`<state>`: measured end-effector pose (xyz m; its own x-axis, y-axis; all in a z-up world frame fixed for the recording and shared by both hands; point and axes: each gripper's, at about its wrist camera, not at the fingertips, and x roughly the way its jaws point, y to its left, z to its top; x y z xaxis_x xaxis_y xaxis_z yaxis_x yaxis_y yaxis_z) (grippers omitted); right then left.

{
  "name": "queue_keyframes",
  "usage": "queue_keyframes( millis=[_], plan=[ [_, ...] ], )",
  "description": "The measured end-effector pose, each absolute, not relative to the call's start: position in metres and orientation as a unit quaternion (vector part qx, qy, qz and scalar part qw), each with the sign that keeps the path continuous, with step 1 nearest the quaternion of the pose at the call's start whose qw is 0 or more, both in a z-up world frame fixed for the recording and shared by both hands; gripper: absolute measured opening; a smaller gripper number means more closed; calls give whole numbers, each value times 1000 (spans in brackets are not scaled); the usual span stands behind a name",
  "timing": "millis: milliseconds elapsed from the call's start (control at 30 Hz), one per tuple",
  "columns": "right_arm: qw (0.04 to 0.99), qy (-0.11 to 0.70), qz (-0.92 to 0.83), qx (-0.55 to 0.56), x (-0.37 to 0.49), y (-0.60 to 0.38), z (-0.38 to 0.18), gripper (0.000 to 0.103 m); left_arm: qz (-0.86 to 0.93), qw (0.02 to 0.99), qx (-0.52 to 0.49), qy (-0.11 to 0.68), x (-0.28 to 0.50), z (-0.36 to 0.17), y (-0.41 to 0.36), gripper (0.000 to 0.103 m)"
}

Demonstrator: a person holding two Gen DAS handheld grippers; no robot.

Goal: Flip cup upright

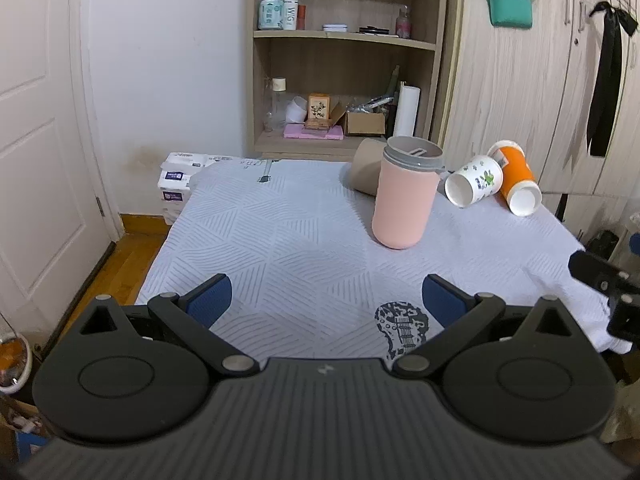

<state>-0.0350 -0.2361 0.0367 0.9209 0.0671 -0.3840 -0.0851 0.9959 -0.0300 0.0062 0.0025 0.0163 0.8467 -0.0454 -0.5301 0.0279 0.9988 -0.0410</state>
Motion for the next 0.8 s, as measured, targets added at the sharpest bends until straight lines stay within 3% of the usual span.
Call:
queue_keyframes(
  millis=[800],
  plan=[
    [980, 192, 35, -27, -41, -234, 41, 103, 16, 963, -12, 269, 8, 13, -2, 103]
  ],
)
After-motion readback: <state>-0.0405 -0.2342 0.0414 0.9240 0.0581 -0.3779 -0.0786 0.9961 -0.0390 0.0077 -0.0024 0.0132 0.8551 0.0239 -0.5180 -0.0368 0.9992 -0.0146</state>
